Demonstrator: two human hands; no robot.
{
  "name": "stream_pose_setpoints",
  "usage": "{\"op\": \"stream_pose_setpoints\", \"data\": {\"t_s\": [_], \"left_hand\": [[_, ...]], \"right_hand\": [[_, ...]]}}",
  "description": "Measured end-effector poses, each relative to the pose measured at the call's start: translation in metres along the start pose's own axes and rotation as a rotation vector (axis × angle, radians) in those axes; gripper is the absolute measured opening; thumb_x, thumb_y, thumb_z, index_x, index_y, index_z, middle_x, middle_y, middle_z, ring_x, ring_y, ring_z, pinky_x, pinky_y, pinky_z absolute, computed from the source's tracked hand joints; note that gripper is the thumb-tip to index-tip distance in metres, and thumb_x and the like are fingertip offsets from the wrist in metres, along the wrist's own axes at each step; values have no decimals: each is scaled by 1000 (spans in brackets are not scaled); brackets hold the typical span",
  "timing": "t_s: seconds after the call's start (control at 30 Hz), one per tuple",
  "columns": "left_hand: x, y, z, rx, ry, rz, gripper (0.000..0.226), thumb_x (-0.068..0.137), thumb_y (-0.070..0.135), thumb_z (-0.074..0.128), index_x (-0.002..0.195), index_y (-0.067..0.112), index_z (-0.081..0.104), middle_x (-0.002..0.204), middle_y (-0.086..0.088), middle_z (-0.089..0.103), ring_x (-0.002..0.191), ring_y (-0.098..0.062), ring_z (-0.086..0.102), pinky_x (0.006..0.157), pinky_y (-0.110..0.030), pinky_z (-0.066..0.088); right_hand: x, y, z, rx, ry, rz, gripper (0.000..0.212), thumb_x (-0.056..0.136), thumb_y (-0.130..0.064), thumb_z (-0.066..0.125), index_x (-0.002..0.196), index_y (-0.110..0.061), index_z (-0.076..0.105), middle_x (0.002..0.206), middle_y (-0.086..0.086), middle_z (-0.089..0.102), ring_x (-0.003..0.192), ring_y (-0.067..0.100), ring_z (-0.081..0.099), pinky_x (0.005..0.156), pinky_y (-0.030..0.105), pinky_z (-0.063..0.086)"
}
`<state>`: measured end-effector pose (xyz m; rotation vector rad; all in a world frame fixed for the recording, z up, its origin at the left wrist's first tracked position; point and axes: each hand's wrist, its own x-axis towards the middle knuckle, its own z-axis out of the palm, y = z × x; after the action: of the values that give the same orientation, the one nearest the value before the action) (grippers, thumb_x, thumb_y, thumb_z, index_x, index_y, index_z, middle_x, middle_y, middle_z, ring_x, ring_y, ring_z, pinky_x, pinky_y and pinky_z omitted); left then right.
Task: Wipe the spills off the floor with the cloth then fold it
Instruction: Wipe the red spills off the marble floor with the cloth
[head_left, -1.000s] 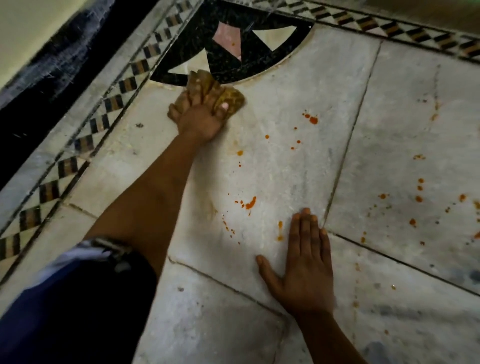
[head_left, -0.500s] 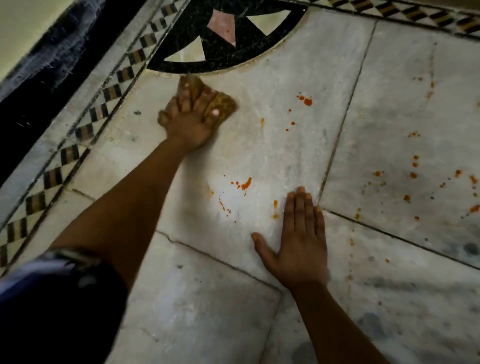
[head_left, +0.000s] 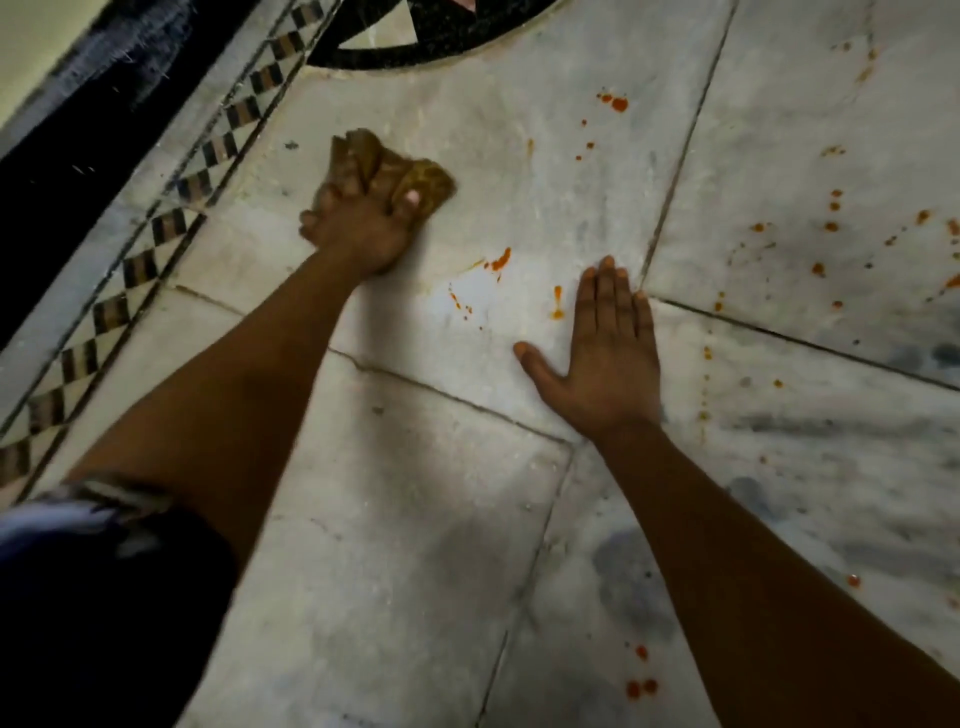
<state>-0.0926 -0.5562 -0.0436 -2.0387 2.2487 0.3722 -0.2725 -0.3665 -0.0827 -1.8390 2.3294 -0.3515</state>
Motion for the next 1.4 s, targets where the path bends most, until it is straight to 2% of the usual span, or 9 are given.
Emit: {"op": "stream_pose_setpoints", "data": {"t_s": [0.13,0.27,0.4,0.53,0.7,0.83,1.07,1.27,1.4], "left_hand": [[-36,59,16,-8,-16,184,54,95,56,25,146,44,12,159,-4,-2,142,-38,6,109,-59,9],[-102,30,35,70,62,391,62,86,65,13,145,47,11,159,-4,5,142,-33,10,107,-52,17],[-80,-19,29,60,80,98,75,84,63,14,148,23,23,157,-13,12,140,-37,15,108,-55,15],[-41,25,17,-107,61,-119,56,95,57,25,147,38,16,158,-11,-3,141,-42,5,109,-63,4],[-85,88,39,-81,20,116,54,96,54,25,147,40,13,158,-10,-7,142,-42,-2,108,-62,2],[-138,60,49,32,56,371,63,83,64,9,144,48,14,159,-7,3,142,-39,7,106,-61,11],[-77,79,31,-79,22,36,54,95,54,27,146,43,15,158,-13,-1,141,-43,3,108,-65,6],[-141,97,58,-21,65,352,57,89,61,15,145,46,16,159,-9,0,142,-40,2,107,-62,5],[-133,55,54,27,101,324,61,84,63,10,143,49,16,157,-10,12,140,-41,13,105,-60,14]], "right_hand": [[2,4,-8,197,-11,15,86,85,-62,16,148,-2,13,157,14,10,145,23,7,114,28,-4],[6,16,-18,184,33,65,73,89,-46,19,147,-3,15,156,15,11,145,23,8,115,29,-2],[19,42,-19,-34,0,53,73,87,-41,8,147,1,11,156,19,8,145,27,7,115,33,-2],[21,47,-16,-66,-64,40,72,88,-39,10,147,1,3,156,19,1,145,27,1,115,32,-7],[22,45,-18,-83,-87,49,74,86,-39,11,147,1,4,156,20,2,145,28,2,115,33,-6],[22,42,-21,-92,-108,51,74,86,-39,11,147,1,2,156,19,0,145,27,0,114,32,-7],[23,43,-22,-135,-157,60,63,99,-35,19,147,0,-3,157,17,-6,145,24,-5,114,32,-10],[30,57,-44,-138,-36,-36,70,86,-37,7,145,-5,30,152,14,29,142,22,24,115,36,-5],[66,68,-47,-201,-71,33,59,99,-39,14,149,-9,14,157,13,8,146,22,4,115,39,-7]]}}
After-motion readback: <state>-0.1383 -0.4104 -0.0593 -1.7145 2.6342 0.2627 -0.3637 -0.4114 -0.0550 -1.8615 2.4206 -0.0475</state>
